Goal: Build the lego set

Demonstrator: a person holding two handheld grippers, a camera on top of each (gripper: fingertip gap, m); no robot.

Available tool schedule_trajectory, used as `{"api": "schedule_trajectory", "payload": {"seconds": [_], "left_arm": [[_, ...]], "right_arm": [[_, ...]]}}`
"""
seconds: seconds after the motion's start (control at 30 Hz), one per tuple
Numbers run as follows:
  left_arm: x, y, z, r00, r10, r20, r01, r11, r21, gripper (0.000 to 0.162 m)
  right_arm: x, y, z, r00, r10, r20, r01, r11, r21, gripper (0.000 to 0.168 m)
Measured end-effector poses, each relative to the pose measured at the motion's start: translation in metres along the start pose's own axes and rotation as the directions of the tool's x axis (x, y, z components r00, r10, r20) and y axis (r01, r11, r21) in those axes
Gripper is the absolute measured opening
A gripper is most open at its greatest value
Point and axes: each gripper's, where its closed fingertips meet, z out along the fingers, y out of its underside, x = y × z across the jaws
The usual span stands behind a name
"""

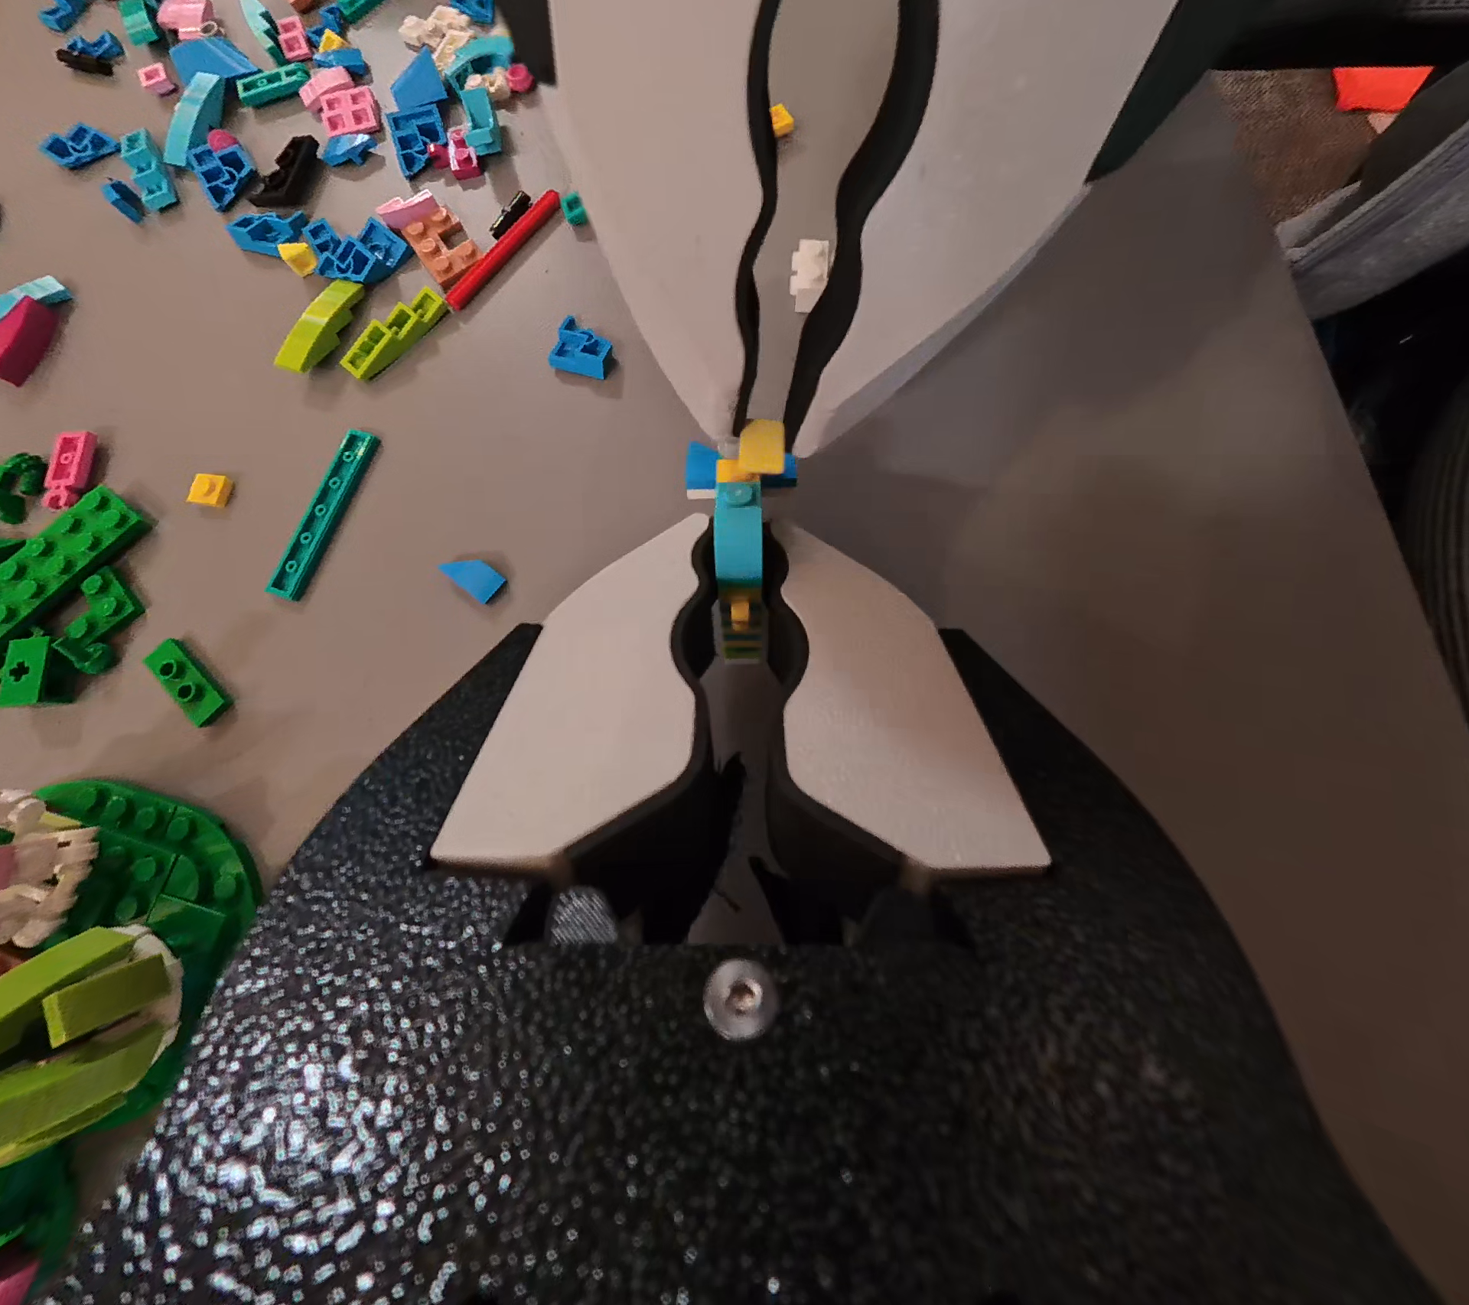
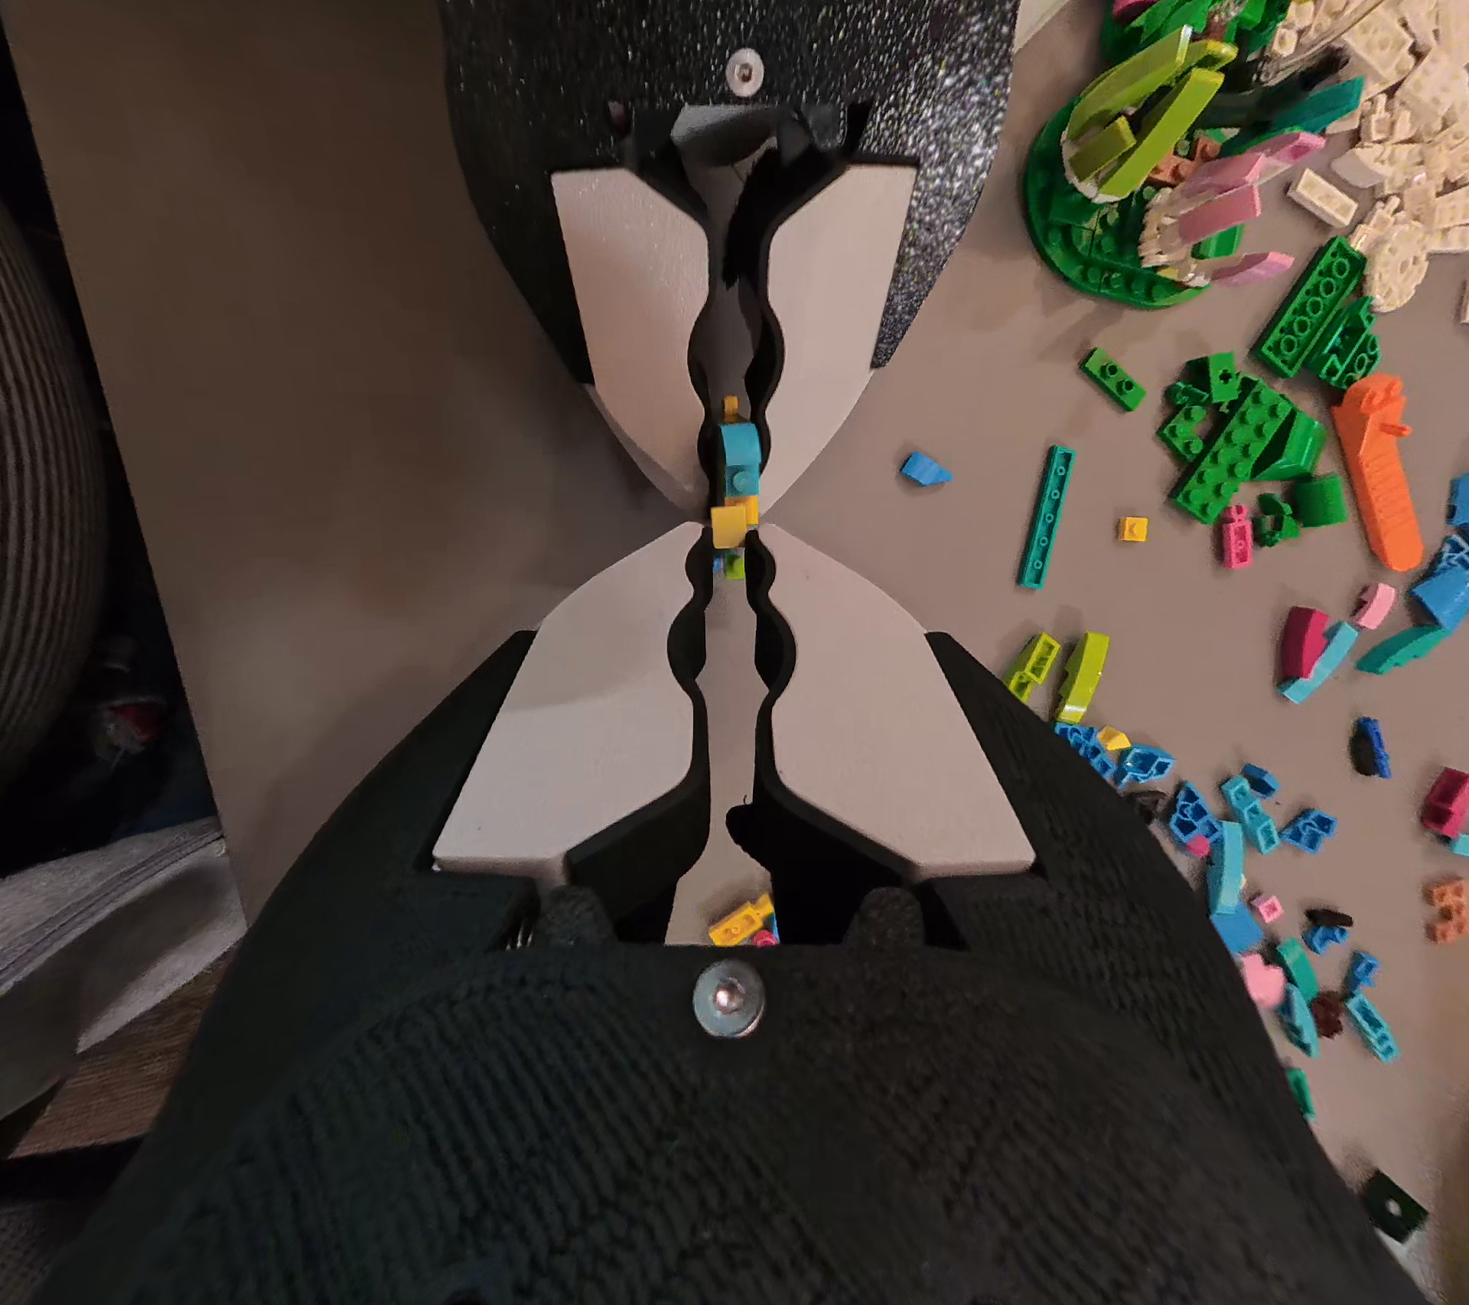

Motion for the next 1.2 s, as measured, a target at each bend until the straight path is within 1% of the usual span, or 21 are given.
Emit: {"api": "schedule_trajectory", "payload": {"seconds": [0.2, 0.4, 0.5, 0.57, 0.63, 0.67, 0.73, 0.77, 0.87, 0.93, 1.03, 1.2], "left_arm": [[-0.001, 0.005, 0.002, 1.000, -0.014, -0.005, 0.014, 1.000, -0.015, 0.008], [-0.002, 0.010, 0.004, 0.999, -0.033, -0.006, 0.033, 0.999, -0.033, 0.010], [-0.004, 0.013, 0.001, 0.999, -0.044, 0.002, 0.044, 0.999, -0.031, 0.024], [-0.005, 0.014, -0.002, 0.999, -0.049, 0.004, 0.049, 0.999, -0.014, 0.028], [-0.003, 0.015, -0.005, 0.999, -0.052, -0.012, 0.052, 0.999, 0.009, 0.028], [-0.002, 0.013, -0.006, 0.999, -0.048, -0.016, 0.048, 0.999, 0.023, 0.025], [-0.003, 0.009, -0.009, 1.000, -0.031, -0.005, 0.031, 0.998, 0.061, 0.010], [-0.004, 0.007, -0.010, 1.000, -0.024, -0.001, 0.024, 0.997, 0.072, 0.008], [-0.001, 0.005, -0.010, 1.000, 0.002, -0.015, -0.001, 0.997, 0.082, 0.008], [-0.004, 0.000, -0.012, 0.999, 0.024, 0.025, -0.026, 0.996, 0.090, 0.008], [-0.007, -0.003, -0.016, 0.995, 0.061, 0.080, -0.067, 0.996, 0.065, 0.008], [-0.005, -0.003, -0.016, 0.993, 0.077, 0.087, -0.080, 0.997, 0.025, 0.008]], "right_arm": [[0.004, -0.003, -0.003, 1.000, 0.013, -0.013, -0.012, 0.999, 0.039, 0.006], [0.006, 0.000, 0.002, 1.000, 0.012, -0.023, -0.011, 1.000, 0.021, 0.006], [0.007, 0.002, 0.003, 1.000, 0.013, -0.025, -0.012, 1.000, 0.019, 0.006], [0.008, 0.000, 0.002, 1.000, 0.010, -0.029, -0.009, 0.999, 0.033, 0.006], [0.007, -0.004, 0.000, 1.000, -0.001, -0.024, 0.002, 0.998, 0.066, 0.006], [0.006, -0.006, -0.001, 1.000, -0.003, -0.020, 0.005, 0.997, 0.078, 0.006], [0.005, -0.010, -0.002, 1.000, -0.014, -0.011, 0.015, 0.995, 0.098, 0.006], [0.005, -0.011, -0.002, 1.000, -0.018, -0.007, 0.019, 0.994, 0.103, 0.006], [0.004, -0.014, -0.001, 1.000, -0.025, 0.001, 0.024, 0.993, 0.113, 0.006], [0.004, -0.015, -0.001, 1.000, -0.030, -0.001, 0.030, 0.993, 0.112, 0.006], [0.004, -0.016, -0.004, 0.999, -0.040, -0.015, 0.042, 0.992, 0.119, 0.006], [0.005, -0.018, -0.007, 0.997, -0.064, -0.039, 0.068, 0.991, 0.118, 0.006]]}}
